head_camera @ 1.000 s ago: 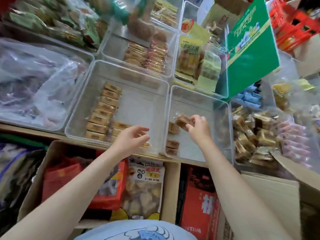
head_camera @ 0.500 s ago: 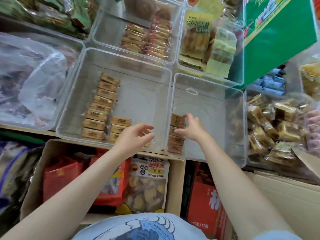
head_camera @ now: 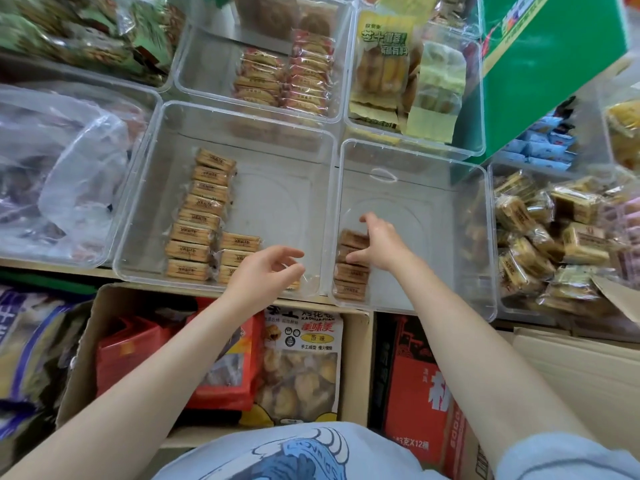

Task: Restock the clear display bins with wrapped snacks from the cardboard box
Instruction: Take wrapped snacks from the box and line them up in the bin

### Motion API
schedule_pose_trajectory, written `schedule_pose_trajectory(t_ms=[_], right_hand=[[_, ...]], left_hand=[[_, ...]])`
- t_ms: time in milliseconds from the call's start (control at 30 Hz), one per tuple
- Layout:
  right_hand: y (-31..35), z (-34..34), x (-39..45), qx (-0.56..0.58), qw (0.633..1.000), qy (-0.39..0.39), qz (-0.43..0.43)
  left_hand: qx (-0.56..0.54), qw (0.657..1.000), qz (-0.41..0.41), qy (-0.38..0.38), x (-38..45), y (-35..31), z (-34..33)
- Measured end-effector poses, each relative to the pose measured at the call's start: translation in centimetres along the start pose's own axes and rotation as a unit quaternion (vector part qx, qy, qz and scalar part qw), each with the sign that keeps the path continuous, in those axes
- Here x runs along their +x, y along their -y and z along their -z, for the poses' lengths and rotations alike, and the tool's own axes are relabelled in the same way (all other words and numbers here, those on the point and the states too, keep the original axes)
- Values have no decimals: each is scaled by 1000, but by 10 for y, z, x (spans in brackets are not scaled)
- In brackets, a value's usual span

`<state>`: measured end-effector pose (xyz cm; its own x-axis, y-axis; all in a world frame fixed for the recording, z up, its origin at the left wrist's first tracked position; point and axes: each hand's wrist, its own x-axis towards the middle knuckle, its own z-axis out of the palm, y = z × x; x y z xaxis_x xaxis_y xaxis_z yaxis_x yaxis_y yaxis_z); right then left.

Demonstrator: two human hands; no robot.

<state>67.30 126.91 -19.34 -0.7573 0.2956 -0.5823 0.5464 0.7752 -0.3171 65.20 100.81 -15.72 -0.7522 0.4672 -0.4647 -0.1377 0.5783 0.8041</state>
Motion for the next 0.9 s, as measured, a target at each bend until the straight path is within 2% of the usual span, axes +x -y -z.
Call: schedule_pose_trajectory(t_ms=[100,233,367,500,667,733,900], right_hand=[[-9,-19,-17,-39,998,-31,28],[-10,-35,-28,21,999,-13,-31],[-3,-39,-22,51,998,-19,-19],[-2,-33,-12,47,998,3,-39],[2,-13,-35,17,999,37,-31],[-1,-2,-61,33,999,15,-17],[-30,29,-172,162,980,-108,40]], left_hand=[[12,1000,1,-1,0,-2,-1],[20,1000,2,-4,0,-4,-2],[44,999,1,-4,-2,-8,-3],[56,998,-3,-3,-7,-11,0],[18,999,-32,-13,-25,-15,4],[6,999,-49,-20,-38,-16,3],[2,996,-88,13,-66,-25,-22]])
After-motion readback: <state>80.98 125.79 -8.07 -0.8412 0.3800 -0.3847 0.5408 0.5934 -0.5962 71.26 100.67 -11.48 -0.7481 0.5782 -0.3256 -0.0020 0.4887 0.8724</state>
